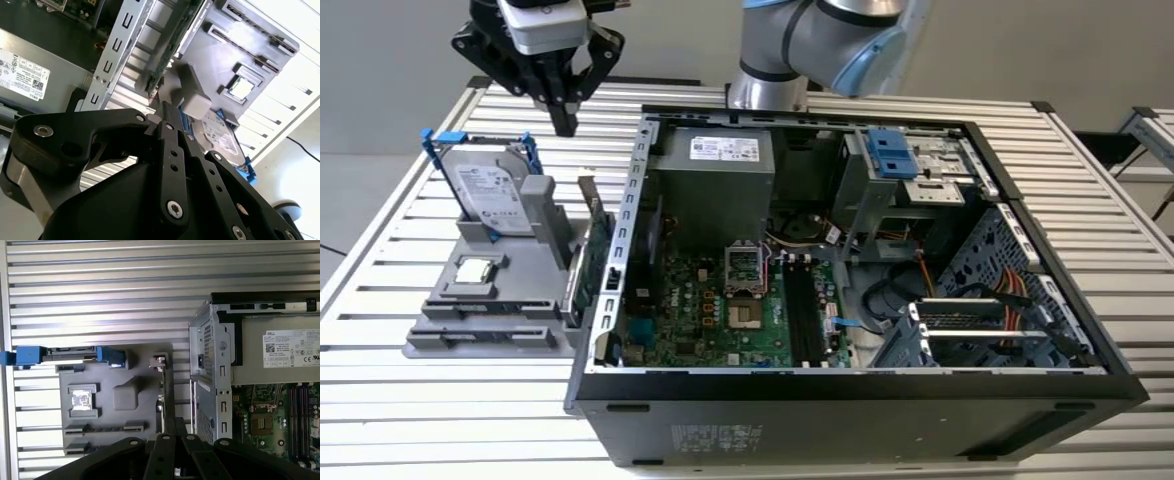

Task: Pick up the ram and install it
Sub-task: 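Reach for the ram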

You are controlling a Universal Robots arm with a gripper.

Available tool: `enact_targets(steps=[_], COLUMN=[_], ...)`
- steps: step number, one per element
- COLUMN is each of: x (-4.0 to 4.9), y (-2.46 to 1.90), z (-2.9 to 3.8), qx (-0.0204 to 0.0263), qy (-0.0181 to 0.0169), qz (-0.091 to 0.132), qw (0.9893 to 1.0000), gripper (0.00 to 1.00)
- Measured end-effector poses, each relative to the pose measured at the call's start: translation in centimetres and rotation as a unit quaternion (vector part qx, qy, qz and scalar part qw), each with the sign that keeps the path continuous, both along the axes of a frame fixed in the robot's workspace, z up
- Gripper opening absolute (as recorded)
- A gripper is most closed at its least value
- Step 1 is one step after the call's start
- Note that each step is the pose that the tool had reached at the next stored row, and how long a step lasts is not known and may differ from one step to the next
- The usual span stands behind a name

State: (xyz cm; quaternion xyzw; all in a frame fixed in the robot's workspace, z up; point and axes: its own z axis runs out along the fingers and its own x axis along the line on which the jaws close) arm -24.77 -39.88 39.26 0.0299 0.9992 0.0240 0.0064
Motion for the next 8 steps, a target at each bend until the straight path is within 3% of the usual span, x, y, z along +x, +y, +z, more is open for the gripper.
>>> enact_targets(steps=[8], x=[-1.28], y=[0.0], z=[0.0], qx=[0.0], qy=[0.0], qz=[0.0], qw=[1.0], gripper=[0.0])
